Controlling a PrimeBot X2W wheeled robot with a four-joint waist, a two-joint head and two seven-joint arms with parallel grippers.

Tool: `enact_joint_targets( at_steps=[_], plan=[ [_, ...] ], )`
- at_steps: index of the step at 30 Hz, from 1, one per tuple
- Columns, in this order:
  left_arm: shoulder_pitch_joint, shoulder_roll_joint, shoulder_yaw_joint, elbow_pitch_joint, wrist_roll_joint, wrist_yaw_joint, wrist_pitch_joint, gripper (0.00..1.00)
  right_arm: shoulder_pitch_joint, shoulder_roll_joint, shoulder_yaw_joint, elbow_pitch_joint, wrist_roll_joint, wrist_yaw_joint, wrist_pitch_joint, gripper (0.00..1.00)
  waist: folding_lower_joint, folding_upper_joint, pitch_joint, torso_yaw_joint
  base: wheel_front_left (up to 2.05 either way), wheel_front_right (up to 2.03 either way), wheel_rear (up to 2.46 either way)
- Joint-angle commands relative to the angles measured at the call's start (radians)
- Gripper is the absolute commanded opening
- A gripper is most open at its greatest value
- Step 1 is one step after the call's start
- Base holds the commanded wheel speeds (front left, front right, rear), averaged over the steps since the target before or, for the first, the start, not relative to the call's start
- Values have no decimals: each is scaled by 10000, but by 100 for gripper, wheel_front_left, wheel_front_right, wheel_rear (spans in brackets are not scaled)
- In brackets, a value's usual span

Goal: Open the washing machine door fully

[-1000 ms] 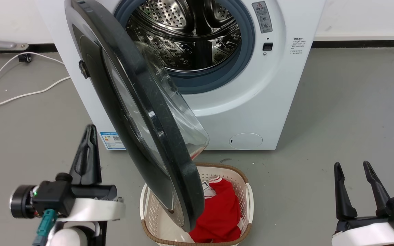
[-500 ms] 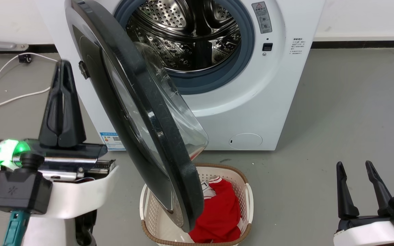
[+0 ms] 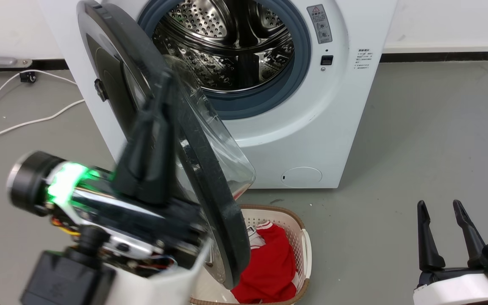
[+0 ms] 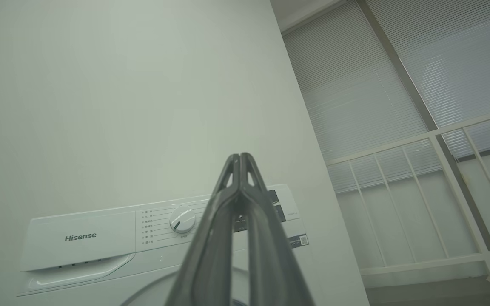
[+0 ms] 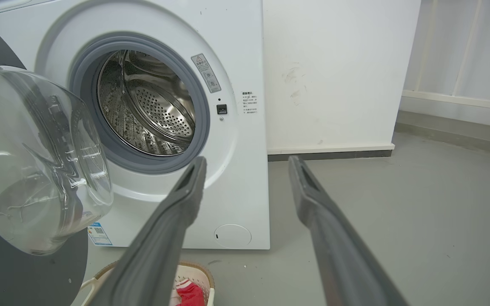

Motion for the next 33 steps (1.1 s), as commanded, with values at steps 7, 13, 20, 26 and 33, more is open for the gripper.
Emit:
enact_joint_targets(
  at_steps=[7,13,20,26,33],
  plan=[
    [1065,14,-1420,-5,-629,-158,841,0,99,28,69,53,75,-3,11,100,0,0,-62,42,0,0,0],
    [2231,164,-2337,565,-1062,-209,1500,0,148,28,110,76,101,-3,36,100,0,0,-99,40,0,0,0],
    [3512,405,-3017,1580,-1121,-113,1829,0,140,28,232,177,163,-3,30,100,0,0,-117,-33,0,0,0],
    [4087,586,-3305,2379,-896,57,1909,0,136,28,228,207,223,-3,39,100,0,0,-101,-36,0,0,0],
    [3776,423,-3145,3272,-967,280,1540,0,79,28,291,241,273,-3,68,100,0,0,-61,-67,0,0,0]
  ],
)
